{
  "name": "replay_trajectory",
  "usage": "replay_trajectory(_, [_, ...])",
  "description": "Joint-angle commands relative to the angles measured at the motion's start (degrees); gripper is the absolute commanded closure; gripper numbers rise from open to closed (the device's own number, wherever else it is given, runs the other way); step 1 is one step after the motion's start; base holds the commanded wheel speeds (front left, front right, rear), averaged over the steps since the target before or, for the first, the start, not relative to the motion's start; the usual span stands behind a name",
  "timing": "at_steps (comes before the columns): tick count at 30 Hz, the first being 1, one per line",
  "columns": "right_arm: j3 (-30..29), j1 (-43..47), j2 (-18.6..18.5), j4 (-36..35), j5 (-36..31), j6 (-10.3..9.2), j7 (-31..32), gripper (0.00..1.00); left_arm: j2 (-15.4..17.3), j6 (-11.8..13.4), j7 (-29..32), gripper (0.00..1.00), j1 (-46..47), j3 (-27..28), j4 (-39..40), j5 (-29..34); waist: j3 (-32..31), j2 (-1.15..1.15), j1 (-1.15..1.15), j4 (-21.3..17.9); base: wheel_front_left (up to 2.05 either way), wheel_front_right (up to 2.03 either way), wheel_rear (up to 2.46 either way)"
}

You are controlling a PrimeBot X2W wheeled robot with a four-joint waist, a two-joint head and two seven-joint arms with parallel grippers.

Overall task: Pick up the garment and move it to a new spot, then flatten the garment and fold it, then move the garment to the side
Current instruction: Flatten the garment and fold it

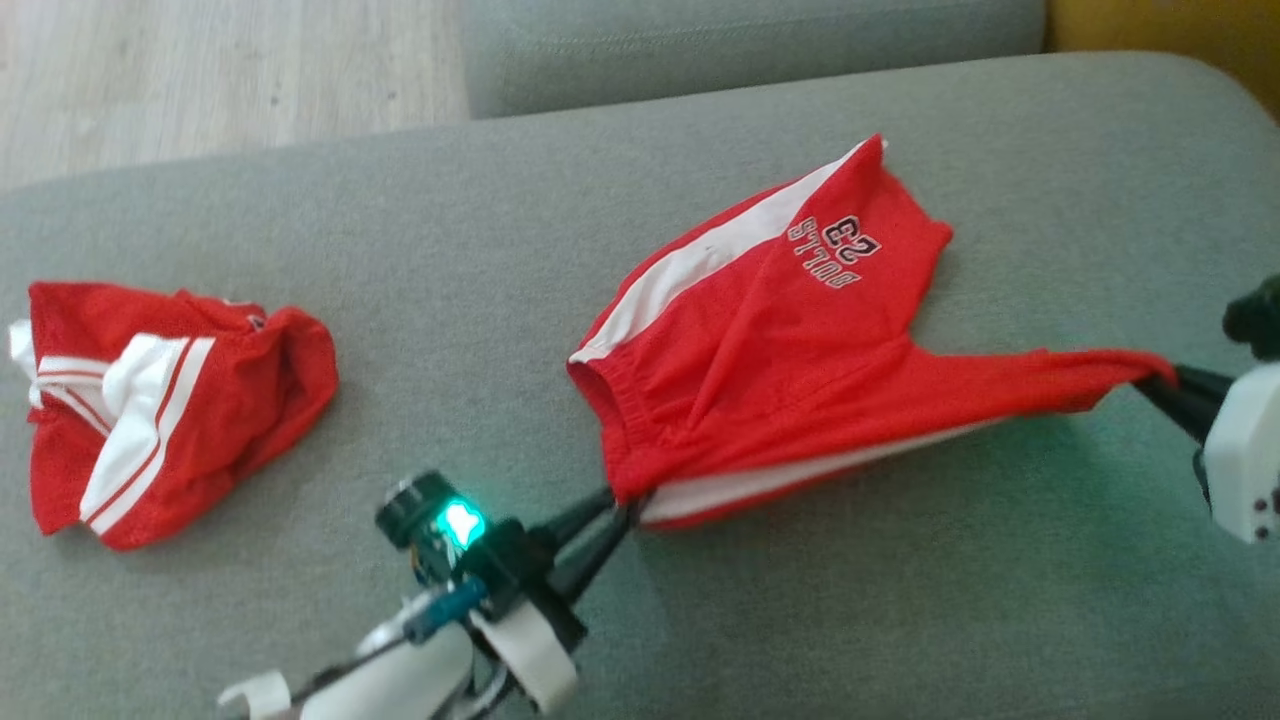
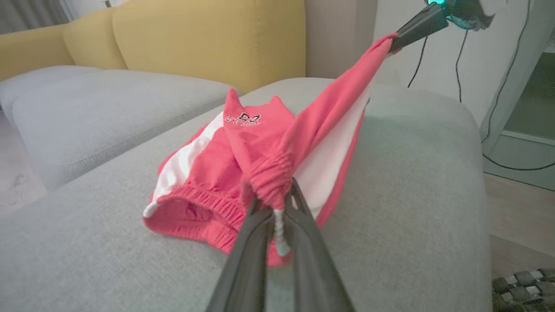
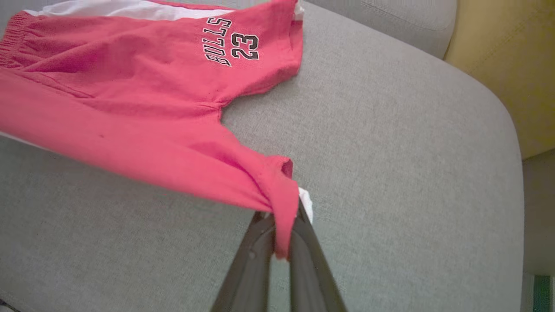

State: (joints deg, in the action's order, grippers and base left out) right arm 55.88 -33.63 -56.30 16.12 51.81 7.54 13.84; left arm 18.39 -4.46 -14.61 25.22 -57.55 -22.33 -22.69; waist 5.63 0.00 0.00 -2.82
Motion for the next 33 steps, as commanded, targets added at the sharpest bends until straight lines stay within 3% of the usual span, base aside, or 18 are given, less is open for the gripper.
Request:
replay_trajectory(1, [-2.17,-1.38,-1.92,-0.39,-1.06,-0.05,0.37,1.0,0.91,0.65,-0.1,1.0,3.92,2.81,1.14,-0.2,1.11,0.0,0.0,0.75,0.0,0.0,0.0])
replay_trajectory(17, [-9.69,-7.14,3.94,1.7,-8.29,-0.05,5.13,1.0,-0.96,0.05,-0.17,1.0,12.6,4.61,-0.87,-0.02,8.23,0.0,0.0,4.88,0.0,0.0,0.0])
replay_trajectory(33, [-7.19,-23.22,7.83,8.36,-13.2,-0.05,6.2,1.0,-5.93,-1.59,-0.32,1.0,23.08,4.97,-7.8,0.05,17.85,0.0,0.0,9.8,0.0,0.0,0.0])
